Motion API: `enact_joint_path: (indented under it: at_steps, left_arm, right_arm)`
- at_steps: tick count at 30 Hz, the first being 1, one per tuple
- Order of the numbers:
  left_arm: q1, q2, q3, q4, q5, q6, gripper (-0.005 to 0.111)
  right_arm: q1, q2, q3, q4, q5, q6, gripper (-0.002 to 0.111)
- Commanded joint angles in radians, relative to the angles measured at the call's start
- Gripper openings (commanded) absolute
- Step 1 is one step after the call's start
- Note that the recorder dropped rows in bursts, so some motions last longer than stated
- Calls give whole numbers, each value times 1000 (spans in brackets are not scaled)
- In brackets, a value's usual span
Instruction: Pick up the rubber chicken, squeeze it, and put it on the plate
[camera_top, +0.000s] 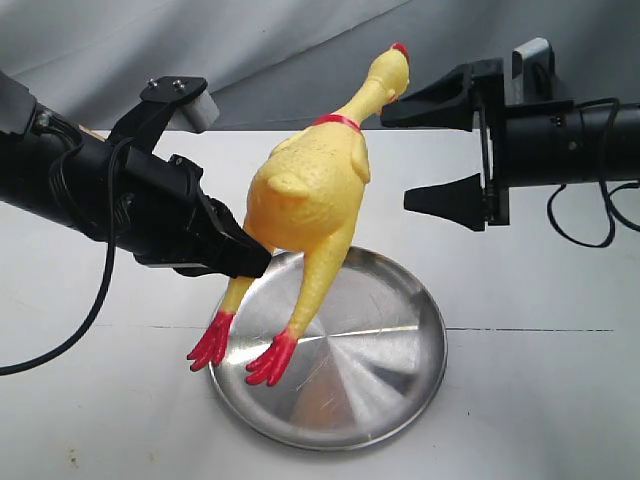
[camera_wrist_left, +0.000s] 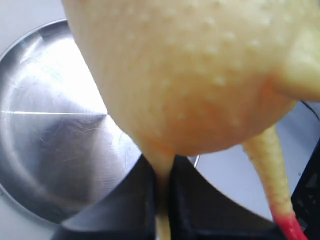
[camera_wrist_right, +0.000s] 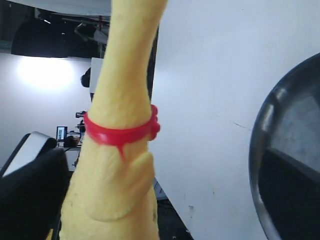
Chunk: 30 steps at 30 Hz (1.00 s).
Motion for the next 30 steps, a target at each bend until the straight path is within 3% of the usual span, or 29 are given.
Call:
enact_joint_path:
  at_steps: [1,6,7,11,17,22,30]
  left_arm:
    - [-3,-5,-10,-5,-5,5,0]
    - [-3,-5,-10,-5,-27,-18,0]
    - [-3,-5,-10,-5,-38,-30,0]
    - [-3,-5,-10,3,-85,-82,0]
    - [-3,35,-10,37,-121,-186,0]
    - [-3,142,-10,32,-121,-210,0]
    - [-105,261,-10,38,-195,-196,0]
  right_arm:
    - [-56,-2,-5,-37,15,-2,59]
    - [-111,-4,-5,-41,15,-69,6]
    - [-116,-6,-5,-43,15,-91,0]
    - [-118,-73,-5,-88,12,-131,0]
    - [-114,-294,-5,-311,-287,-112,0]
    - [-114,-475,-5,-376,-335,-76,0]
    - [-81,-602,-5,-586,-313,148,0]
